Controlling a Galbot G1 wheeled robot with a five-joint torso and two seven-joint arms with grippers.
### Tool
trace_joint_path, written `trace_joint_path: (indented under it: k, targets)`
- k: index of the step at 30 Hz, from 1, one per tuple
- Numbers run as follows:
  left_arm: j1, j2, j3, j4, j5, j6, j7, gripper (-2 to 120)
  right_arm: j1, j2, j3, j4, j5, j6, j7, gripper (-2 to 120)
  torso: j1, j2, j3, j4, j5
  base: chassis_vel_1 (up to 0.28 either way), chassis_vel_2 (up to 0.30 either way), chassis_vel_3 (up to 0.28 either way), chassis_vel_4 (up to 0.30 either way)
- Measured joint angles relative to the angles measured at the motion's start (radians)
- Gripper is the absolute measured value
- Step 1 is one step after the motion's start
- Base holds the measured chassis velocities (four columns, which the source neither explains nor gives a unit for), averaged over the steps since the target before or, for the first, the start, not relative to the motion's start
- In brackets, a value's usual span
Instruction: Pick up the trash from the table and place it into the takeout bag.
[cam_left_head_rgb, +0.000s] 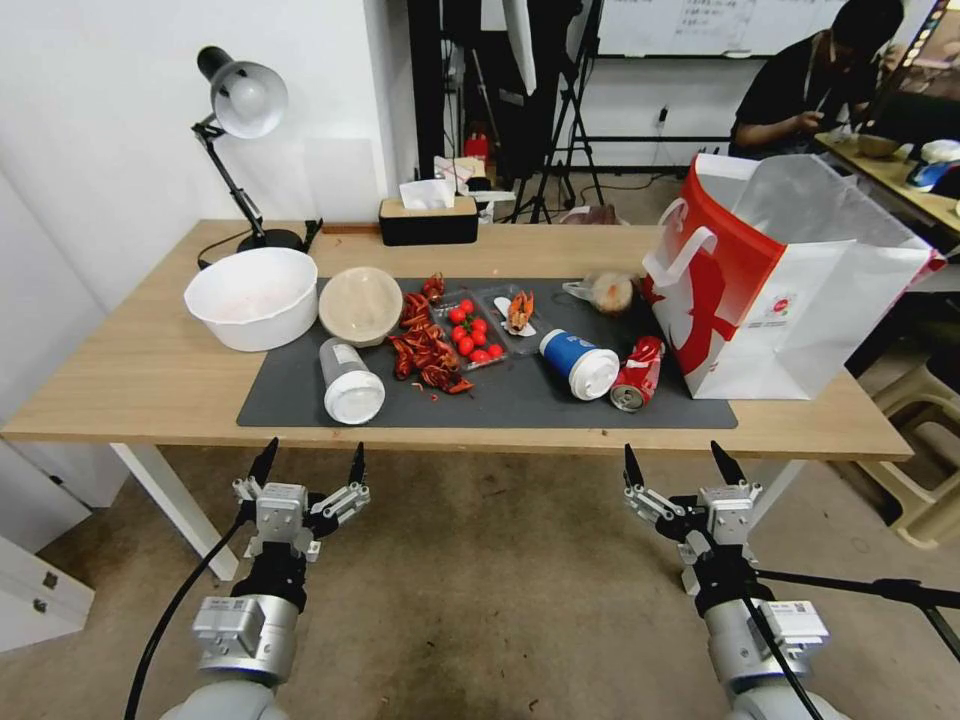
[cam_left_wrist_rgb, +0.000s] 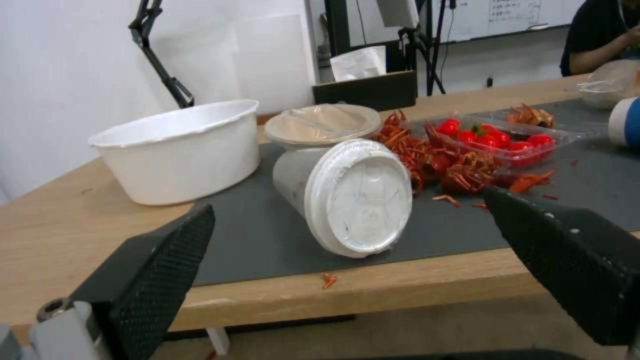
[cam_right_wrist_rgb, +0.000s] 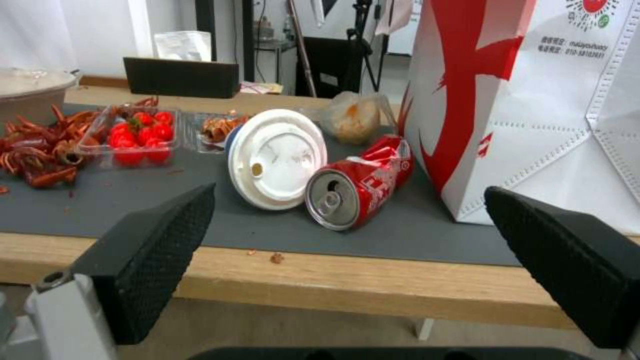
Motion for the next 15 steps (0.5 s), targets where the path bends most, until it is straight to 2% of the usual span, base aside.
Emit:
trace_joint_path:
  k: [13, 15]
  targets:
    - [0.000, 0.001, 0.001, 0.000, -0.001, 0.001, -0.001, 100, 0.000, 0.000, 0.000, 0.000, 0.000, -0.001, -0.001, 100, 0.000, 0.000, 0.000, 0.0001, 0.0000, 0.000, 0.000, 0.000, 0.000]
    - [0.003, 0.019, 0.027, -0.018, -0.025, 0.028, -0.023, 100, -0.020, 0.019, -0.013, 0.016, -0.026, -0.023, -0.035, 100, 0.000, 0.000, 0.000, 0.0005, -0.0002, 0.000, 0.000, 0.000, 0.000]
